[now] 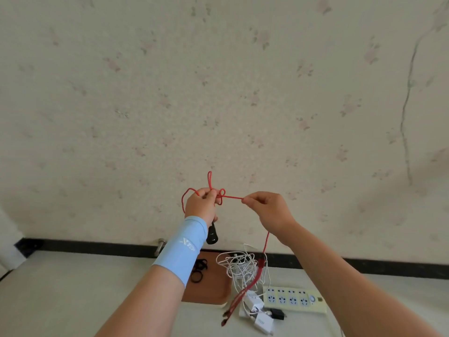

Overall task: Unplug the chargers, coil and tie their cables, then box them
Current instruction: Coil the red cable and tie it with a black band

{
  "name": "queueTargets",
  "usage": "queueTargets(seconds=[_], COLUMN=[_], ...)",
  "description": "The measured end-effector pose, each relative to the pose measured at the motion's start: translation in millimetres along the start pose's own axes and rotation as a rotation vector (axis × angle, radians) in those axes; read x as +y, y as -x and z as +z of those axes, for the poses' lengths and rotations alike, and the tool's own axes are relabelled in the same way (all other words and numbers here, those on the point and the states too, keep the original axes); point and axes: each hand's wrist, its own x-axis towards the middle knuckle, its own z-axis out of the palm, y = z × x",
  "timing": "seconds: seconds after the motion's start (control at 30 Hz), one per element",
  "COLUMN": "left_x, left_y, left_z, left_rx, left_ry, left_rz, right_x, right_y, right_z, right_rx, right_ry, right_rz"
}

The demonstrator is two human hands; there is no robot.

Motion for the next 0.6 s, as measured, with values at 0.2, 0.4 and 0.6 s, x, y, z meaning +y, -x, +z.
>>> queueTargets(seconds=[0.2,0.4,0.6], left_x=[10.2,11.5,10.8], left_y=[2.1,15.9,14.1], left_z=[5.5,17.8,22.0], left_rx=[-0.005,-0.246,-0.277], left_ry=[-0.023,-0.166,-0.264], left_rz=[-0.007,0.131,0.198], right_x=[5.6,-0.6,-1.1], right_y=[-1.2,2.5,-8.1], right_z=[-13.0,-7.7,-9.4], right_rx=[-0.103,-0.259,-0.071], right_ry=[-0.074,-0.304,0.225], right_rz=[0.058,0.073,-0.194])
